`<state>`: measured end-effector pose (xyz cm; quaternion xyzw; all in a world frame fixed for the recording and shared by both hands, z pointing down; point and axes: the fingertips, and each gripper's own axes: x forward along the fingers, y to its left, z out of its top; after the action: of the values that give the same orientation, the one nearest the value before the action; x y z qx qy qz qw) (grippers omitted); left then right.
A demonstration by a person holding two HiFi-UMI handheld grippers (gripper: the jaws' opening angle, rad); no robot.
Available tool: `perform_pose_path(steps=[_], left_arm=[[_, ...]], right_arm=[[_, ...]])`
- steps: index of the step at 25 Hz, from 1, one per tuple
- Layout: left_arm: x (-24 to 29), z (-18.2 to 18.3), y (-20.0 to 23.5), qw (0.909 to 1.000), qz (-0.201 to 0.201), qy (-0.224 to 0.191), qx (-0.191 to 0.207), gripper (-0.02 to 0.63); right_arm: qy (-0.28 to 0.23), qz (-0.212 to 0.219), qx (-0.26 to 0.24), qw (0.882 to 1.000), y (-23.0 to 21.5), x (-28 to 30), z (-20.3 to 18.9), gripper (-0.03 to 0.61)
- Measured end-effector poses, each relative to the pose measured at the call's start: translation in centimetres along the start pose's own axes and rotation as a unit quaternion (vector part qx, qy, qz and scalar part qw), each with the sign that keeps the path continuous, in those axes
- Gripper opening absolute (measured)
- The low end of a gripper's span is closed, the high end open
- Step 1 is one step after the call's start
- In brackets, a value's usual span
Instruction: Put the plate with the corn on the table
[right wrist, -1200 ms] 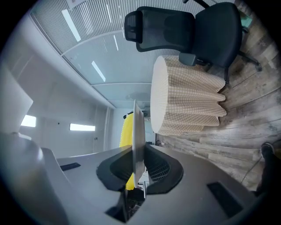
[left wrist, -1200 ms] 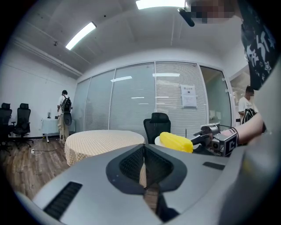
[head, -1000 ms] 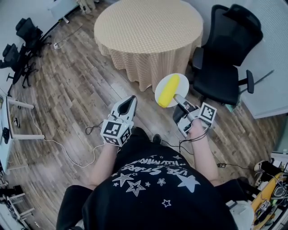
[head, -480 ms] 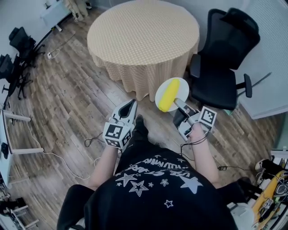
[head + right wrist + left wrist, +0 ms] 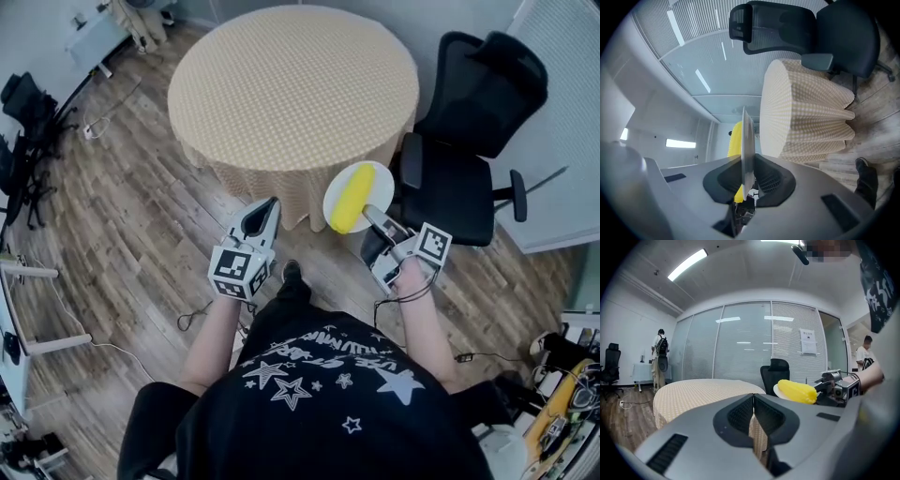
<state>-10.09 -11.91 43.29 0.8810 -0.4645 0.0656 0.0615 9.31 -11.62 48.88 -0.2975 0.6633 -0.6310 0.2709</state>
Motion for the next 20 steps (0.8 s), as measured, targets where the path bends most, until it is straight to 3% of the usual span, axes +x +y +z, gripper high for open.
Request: perform_pose_path(steps=[8, 20], left_arm=[[4.4, 2.9, 7.5, 0.9998, 0.002, -0.02, -0.002, 0.008], [8.3, 2.5, 14.3, 0.9992, -0.032, -0.014, -0.02, 0.008]], right_arm=[[-0.016, -0.007, -0.007, 1.0, 0.7, 6.3, 2.9, 0.055], [-0.046, -0.014, -0.011, 0.999, 1.3, 13.2, 4.8, 0.055]])
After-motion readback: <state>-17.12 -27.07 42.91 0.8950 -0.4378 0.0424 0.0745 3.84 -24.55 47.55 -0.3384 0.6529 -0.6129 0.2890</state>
